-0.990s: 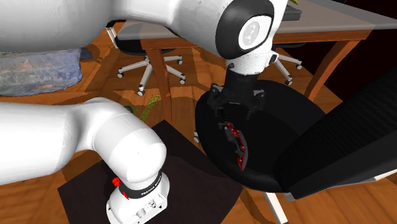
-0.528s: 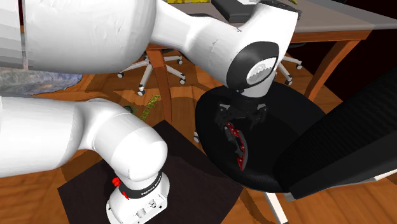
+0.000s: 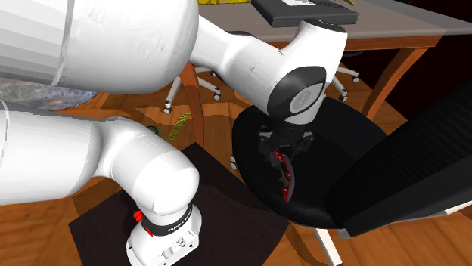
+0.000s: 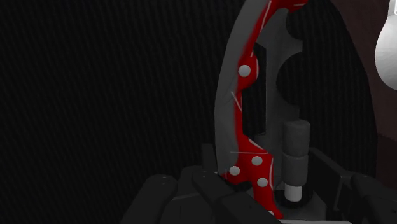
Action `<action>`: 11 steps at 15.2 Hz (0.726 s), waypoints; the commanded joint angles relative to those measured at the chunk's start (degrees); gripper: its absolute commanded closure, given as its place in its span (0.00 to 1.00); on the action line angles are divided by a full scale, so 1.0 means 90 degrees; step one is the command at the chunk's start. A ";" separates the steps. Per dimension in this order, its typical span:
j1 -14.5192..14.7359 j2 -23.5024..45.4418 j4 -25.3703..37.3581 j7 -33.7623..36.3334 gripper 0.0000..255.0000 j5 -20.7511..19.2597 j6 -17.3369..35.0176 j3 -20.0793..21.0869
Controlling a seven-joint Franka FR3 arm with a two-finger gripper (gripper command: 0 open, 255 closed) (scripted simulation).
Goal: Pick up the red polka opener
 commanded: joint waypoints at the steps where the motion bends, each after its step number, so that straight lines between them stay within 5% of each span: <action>1: 0.0000 0.0011 -0.0012 -0.0001 1.00 -0.0003 0.0004 -0.0007; 11: -0.0011 -0.0237 0.0180 0.0011 1.00 0.0099 -0.0436 0.0163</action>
